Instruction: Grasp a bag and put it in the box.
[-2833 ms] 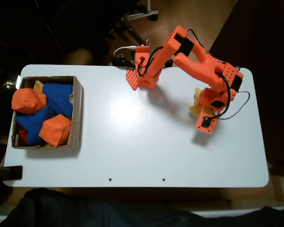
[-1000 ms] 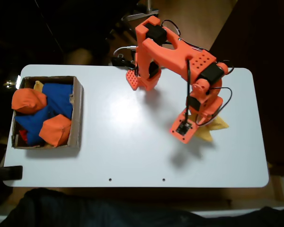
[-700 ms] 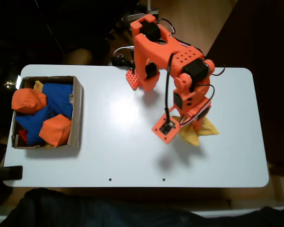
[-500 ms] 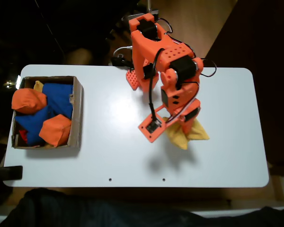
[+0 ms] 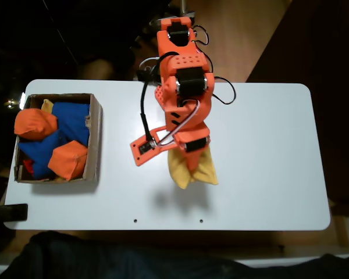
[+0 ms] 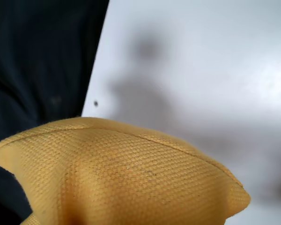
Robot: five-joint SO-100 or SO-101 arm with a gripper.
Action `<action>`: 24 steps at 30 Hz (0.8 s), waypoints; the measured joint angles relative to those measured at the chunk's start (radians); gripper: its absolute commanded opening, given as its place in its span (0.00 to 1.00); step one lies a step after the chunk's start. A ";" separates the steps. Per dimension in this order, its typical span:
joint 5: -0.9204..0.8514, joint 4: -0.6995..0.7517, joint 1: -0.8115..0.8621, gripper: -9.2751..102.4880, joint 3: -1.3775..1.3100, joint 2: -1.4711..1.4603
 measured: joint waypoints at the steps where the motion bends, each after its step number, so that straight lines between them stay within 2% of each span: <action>1: 0.000 0.006 0.017 0.17 0.000 0.005; 15: -0.037 0.037 0.258 0.17 -0.003 0.077; 24: -0.054 0.049 0.491 0.17 -0.091 0.084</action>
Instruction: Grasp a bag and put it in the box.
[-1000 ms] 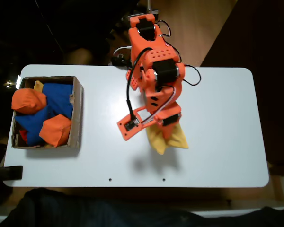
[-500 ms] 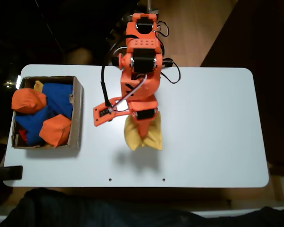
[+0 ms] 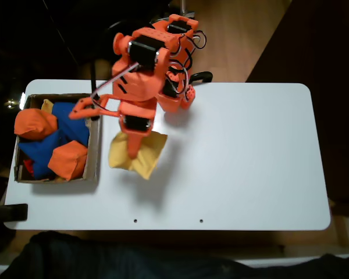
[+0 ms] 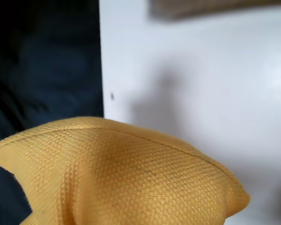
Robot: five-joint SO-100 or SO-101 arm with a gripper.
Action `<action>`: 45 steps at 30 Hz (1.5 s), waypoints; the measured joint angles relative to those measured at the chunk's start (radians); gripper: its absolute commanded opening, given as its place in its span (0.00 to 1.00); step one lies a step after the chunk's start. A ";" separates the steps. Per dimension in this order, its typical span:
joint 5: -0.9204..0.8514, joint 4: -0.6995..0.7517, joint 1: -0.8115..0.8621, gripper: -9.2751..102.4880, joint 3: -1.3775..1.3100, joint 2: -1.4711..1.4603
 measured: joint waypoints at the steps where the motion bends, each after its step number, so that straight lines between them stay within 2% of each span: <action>1: 0.000 0.000 0.026 0.17 -0.009 0.000; 21: 0.048 -0.084 0.399 0.17 -0.095 -0.067; 45: 0.109 -0.276 0.637 0.17 -0.149 -0.318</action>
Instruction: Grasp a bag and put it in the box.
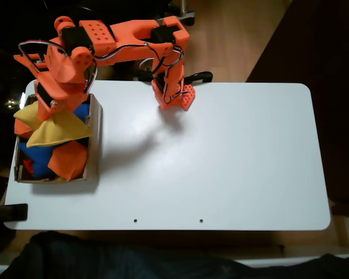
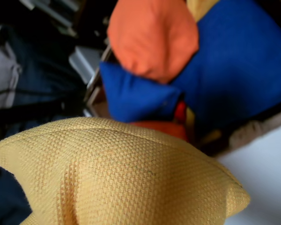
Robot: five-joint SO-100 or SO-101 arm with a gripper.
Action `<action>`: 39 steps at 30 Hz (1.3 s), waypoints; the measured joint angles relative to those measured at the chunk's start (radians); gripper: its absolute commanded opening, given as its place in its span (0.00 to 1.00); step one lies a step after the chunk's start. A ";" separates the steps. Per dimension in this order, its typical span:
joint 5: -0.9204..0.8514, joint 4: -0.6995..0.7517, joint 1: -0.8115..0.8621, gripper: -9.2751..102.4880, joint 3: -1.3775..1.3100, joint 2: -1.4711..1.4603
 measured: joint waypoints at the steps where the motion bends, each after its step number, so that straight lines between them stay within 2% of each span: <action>1: 0.005 -0.006 0.005 0.17 -0.005 -0.012; 33: 0.020 -0.098 0.141 0.17 -0.176 -0.296; 39: 0.020 -0.112 0.149 0.22 -0.179 -0.322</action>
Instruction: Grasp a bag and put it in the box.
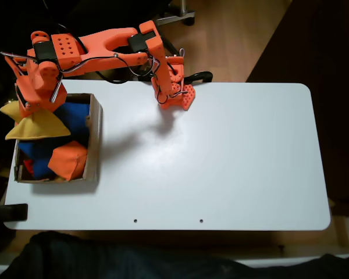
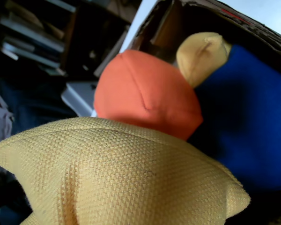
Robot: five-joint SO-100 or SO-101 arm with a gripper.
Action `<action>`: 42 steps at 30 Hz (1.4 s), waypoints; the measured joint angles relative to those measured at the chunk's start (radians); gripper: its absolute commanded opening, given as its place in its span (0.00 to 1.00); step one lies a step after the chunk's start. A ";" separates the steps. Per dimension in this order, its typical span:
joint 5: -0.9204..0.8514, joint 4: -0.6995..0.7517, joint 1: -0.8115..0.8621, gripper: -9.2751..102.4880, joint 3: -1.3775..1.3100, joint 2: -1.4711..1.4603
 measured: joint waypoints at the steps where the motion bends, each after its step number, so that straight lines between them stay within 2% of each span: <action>1: 0.000 -0.002 0.002 0.25 0.000 -0.002; 11: -0.002 -0.014 0.002 0.45 -0.040 0.006; 22: -0.017 -0.029 -0.029 0.54 -0.018 0.046; 29: -0.046 -0.071 -0.067 0.55 0.110 0.138; 38: -0.069 -0.098 -0.115 0.68 0.270 0.247; 42: -0.072 -0.098 -0.132 0.69 0.316 0.288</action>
